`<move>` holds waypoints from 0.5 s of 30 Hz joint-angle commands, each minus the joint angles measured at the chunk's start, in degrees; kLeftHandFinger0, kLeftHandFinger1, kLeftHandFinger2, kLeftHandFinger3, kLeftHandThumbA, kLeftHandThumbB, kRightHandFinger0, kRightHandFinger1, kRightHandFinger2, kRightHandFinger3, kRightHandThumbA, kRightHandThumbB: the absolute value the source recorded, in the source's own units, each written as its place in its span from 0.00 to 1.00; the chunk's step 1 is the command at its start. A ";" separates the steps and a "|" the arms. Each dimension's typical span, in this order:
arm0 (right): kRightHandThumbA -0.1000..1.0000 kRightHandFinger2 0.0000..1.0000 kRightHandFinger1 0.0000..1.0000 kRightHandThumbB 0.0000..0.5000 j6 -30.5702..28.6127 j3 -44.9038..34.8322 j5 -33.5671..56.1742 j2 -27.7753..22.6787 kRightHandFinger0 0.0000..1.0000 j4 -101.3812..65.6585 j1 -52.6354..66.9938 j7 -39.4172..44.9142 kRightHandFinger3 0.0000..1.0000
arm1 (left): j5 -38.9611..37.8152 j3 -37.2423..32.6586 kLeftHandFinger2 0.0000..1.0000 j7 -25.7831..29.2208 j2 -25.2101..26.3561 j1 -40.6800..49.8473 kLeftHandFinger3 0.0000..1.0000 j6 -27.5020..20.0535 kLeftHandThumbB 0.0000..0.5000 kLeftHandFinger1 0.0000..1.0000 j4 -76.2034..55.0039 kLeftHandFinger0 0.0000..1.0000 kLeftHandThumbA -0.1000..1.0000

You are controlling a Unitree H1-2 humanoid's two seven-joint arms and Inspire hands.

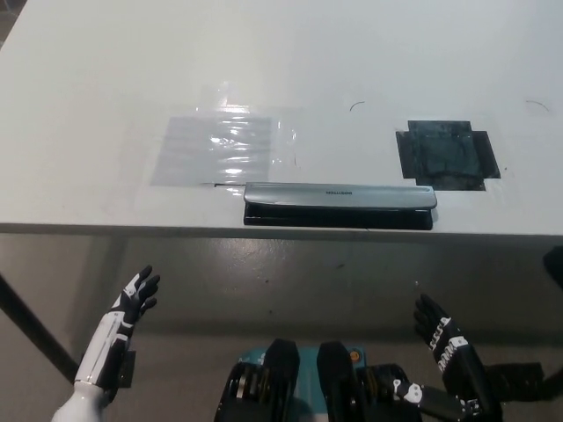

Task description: The paper pin puncher is placed at the center of the table and close to the robot and the robot uses its right fist to press on the paper pin puncher

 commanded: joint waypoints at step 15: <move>1.00 1.00 1.00 0.33 2.00 0.39 0.58 -0.83 1.00 -2.83 -1.00 2.05 1.00 | -0.47 0.16 1.00 -0.98 0.07 -0.35 1.00 0.91 0.22 1.00 -2.48 1.00 1.00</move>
